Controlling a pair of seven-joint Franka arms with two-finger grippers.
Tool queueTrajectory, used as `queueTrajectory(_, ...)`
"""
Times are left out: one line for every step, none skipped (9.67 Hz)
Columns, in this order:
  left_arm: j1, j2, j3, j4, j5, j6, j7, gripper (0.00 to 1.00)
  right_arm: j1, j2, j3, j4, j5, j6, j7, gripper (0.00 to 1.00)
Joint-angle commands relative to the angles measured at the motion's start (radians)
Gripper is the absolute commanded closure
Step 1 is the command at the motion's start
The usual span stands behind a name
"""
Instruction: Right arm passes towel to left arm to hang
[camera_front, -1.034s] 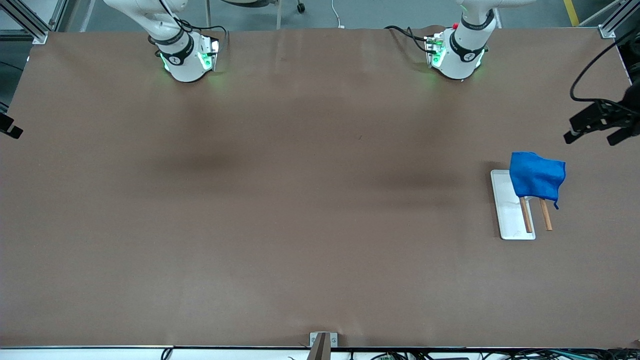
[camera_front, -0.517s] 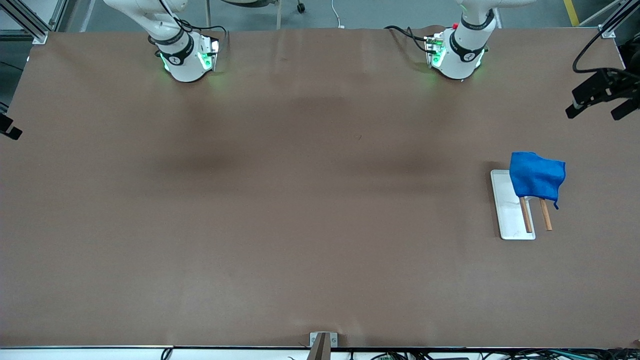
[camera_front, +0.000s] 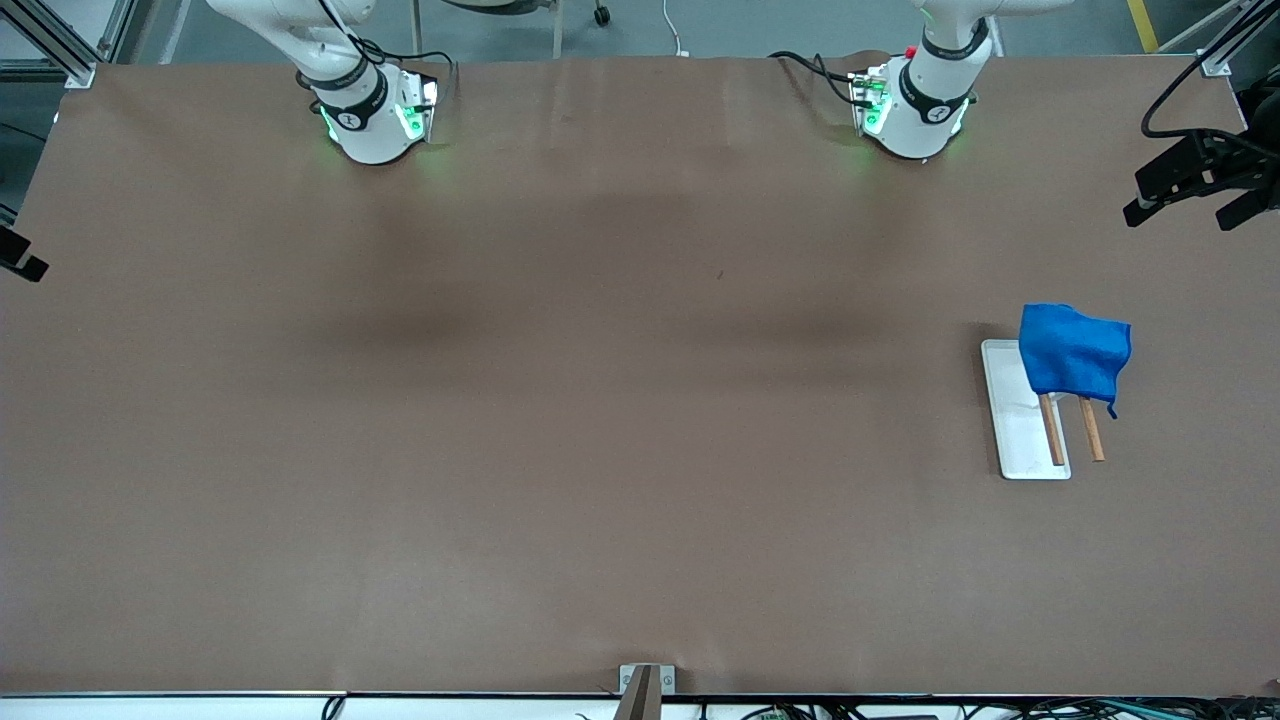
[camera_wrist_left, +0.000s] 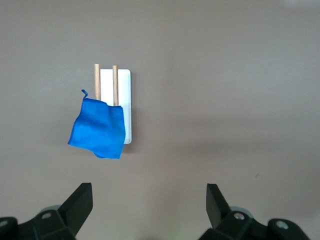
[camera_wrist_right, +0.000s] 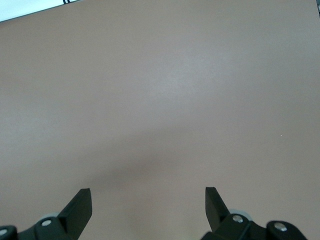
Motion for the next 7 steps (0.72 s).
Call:
queueTrajectory(-0.002, 0.020, -0.003, -0.017, 0.021, 0.000, -0.003, 0.00, 0.000, -0.013, -0.005, 0.005, 0.020, -0.002, 0.014, 0.00)
queueTrajectory(-0.001, 0.040, -0.003, -0.003, 0.020, 0.005, -0.004, 0.00, 0.000, -0.013, -0.007, 0.007, 0.020, -0.002, 0.017, 0.00)
queueTrajectory(-0.001, 0.051, -0.003, 0.006, 0.020, 0.005, -0.006, 0.00, 0.000, -0.013, -0.007, 0.007, 0.020, -0.002, 0.017, 0.00)
queueTrajectory(0.001, 0.062, -0.003, 0.009, 0.019, 0.005, -0.004, 0.00, 0.000, -0.013, -0.007, 0.007, 0.020, -0.002, 0.017, 0.00)
queueTrajectory(0.001, 0.080, -0.003, 0.038, 0.010, 0.004, -0.001, 0.00, -0.001, -0.013, -0.007, 0.007, 0.020, -0.002, 0.017, 0.00)
queueTrajectory(0.001, 0.088, -0.002, 0.047, -0.001, 0.002, -0.006, 0.00, -0.004, -0.013, -0.007, 0.008, 0.020, -0.001, 0.017, 0.00)
queueTrajectory(-0.001, 0.089, -0.003, 0.043, 0.008, 0.004, 0.000, 0.00, -0.004, -0.013, -0.007, 0.007, 0.020, -0.001, 0.017, 0.00)
